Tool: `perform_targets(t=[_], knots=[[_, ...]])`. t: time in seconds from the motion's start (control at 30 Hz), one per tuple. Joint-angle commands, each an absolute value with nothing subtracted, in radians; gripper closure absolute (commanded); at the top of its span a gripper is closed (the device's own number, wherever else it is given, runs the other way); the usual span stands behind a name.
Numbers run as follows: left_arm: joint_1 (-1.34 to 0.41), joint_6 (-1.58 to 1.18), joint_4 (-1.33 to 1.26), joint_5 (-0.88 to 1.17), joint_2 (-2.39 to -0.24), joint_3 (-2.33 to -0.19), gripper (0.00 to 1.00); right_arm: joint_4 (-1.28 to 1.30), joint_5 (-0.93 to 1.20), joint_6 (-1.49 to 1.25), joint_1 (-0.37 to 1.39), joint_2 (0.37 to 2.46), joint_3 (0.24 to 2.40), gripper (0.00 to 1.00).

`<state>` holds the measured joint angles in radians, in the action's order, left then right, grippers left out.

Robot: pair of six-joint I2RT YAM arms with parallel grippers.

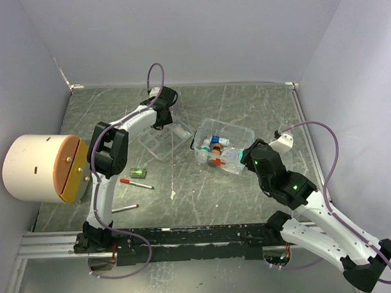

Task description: Organize the medicine kit

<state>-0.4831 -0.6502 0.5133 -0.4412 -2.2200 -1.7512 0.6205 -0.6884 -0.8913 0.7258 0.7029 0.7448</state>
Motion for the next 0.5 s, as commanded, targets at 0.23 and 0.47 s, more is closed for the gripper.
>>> perform_targets(t=[0.23, 0.47], knots=[[-0.48, -0.608, 0.555, -0.416, -2.136, -1.778, 0.36, 0.632, -0.703, -0.908, 0.728, 0.698, 0.74, 0.52], [-0.479, -0.627, 0.543, -0.428, -1.948, -1.682, 0.36, 0.622, -0.697, -0.898, 0.727, 0.707, 0.747, 0.52]])
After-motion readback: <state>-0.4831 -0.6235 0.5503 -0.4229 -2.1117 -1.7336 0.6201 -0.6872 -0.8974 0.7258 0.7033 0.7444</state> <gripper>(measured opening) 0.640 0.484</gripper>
